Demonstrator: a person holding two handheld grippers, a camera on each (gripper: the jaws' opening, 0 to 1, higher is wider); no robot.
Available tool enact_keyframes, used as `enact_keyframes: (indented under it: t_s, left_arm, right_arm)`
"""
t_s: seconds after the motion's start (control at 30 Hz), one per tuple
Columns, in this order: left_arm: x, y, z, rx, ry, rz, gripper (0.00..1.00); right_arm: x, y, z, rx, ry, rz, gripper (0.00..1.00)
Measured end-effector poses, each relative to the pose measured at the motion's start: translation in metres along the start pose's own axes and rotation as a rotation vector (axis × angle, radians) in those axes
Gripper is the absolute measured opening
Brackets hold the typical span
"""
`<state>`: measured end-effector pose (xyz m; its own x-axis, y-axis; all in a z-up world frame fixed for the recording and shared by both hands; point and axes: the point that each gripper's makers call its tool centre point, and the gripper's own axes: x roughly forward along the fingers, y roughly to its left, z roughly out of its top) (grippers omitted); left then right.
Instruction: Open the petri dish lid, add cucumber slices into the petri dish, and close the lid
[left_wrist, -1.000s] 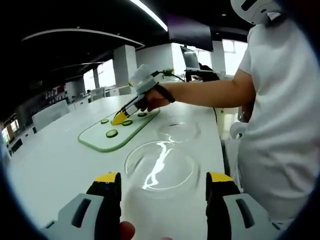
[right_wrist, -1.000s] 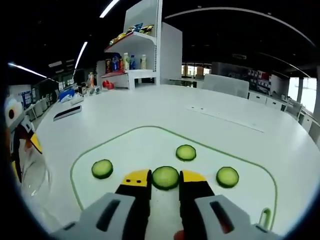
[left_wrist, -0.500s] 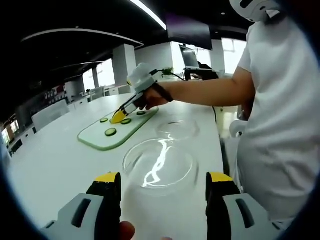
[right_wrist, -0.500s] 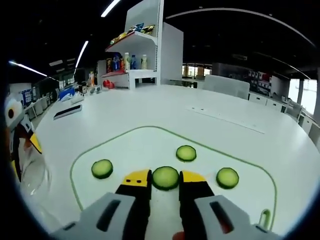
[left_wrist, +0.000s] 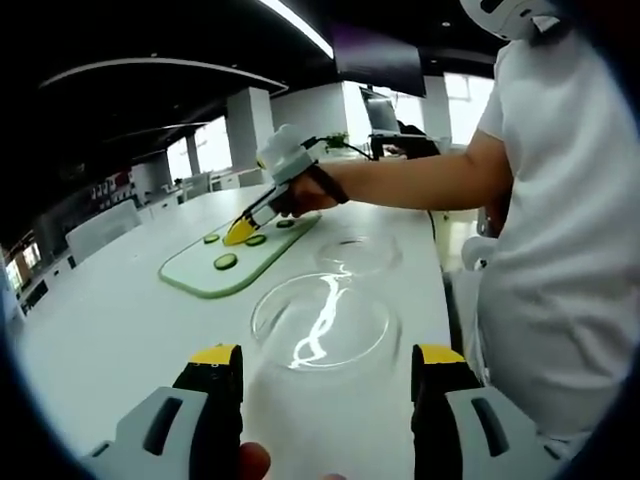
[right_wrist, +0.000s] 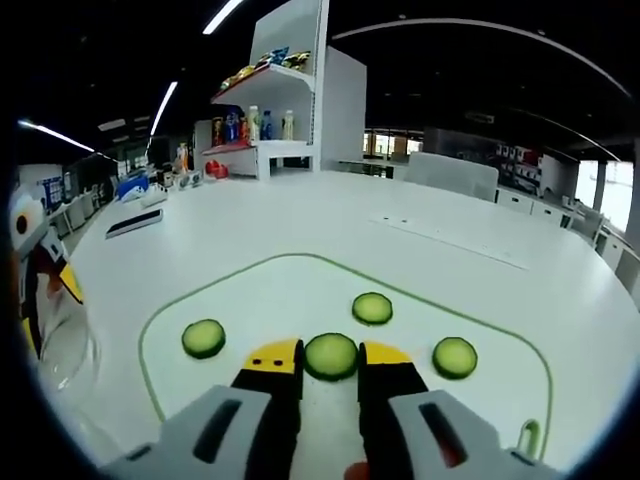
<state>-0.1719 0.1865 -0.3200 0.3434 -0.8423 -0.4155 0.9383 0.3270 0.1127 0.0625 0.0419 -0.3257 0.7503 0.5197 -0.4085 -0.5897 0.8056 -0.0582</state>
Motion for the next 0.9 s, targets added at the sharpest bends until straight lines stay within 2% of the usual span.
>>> enact_keyframes:
  t_s: [0.37,0.9]
  left_arm:
    - [-0.0008,-0.0034,0.0083,-0.011,-0.037,-0.015,0.67]
    - [0.0011,-0.0061,0.0045,-0.002,-0.014,-0.014,0.67]
  right_arm:
    - [-0.0016,0.0003,0.0003,-0.010,0.004,-0.002,0.21]
    - [-0.0049,-0.0013,0.0021,-0.015,0.003,-0.007,0.21]
